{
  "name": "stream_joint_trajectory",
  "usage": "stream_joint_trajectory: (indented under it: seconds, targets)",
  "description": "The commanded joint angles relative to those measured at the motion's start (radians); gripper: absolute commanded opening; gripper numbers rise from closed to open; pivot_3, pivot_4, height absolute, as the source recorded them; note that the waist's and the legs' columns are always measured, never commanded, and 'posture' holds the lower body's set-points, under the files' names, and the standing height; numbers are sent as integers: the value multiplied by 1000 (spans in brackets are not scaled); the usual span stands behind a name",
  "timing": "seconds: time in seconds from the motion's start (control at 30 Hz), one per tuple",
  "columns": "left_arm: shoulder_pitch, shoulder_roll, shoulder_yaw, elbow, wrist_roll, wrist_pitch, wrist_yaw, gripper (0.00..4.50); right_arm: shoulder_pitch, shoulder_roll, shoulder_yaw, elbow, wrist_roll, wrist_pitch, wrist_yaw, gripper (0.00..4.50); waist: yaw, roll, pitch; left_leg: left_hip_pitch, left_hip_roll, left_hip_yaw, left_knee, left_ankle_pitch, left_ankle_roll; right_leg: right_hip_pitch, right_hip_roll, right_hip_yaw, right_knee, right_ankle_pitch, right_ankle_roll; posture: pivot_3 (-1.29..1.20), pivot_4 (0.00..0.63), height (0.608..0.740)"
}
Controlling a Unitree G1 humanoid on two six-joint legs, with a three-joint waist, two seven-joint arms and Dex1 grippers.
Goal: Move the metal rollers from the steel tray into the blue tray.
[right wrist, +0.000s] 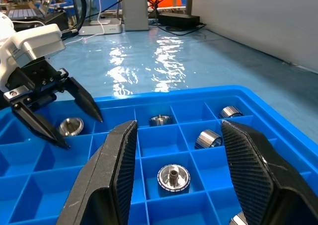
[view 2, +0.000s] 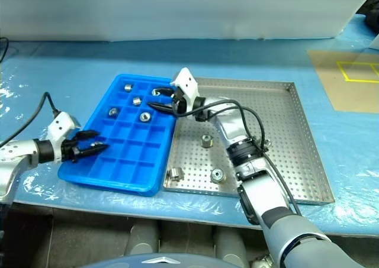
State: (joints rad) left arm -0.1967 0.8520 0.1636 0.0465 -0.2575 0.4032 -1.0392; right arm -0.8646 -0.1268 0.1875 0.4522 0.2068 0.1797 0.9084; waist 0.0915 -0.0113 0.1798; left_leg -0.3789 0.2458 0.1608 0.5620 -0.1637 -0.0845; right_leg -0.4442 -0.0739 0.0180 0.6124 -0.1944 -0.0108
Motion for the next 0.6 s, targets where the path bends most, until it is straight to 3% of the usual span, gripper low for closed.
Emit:
stream_joint_trajectory:
  seconds: [0.03, 0.2, 0.33, 0.6]
  targets:
    - [-48, 1, -6, -28, -54, 64, -20, 3630, 1, -11, -28, -62, 7, -8, -18, 2725, -2, 0, 0, 1, 0, 0, 0, 0, 0, 0, 0, 0, 1, 0, 0, 49, 150, 740]
    - [-137, -34, -82, -41, -52, 73, -31, 3630, 23, -38, -44, -102, 7, 13, -36, 2725, 1, 0, 0, 1, -1, 0, 1, 1, -1, 0, 0, 1, 2, 0, 0, -4, 150, 740]
    - [-280, -136, -159, -22, -61, 38, -47, 3630, 52, -86, -69, -150, 5, 39, -66, 2725, 2, 0, 0, 0, -1, 0, 2, 1, -1, 1, -1, 2, 3, 0, 0, -67, 150, 740]
    - [-568, -376, -306, 328, 28, -184, -101, 3630, 146, -217, -171, -314, 17, 128, -162, 2725, -40, -1, -1, 0, -4, 0, 7, 1, -1, 2, 0, 9, 6, 0, 0, -275, 150, 740]
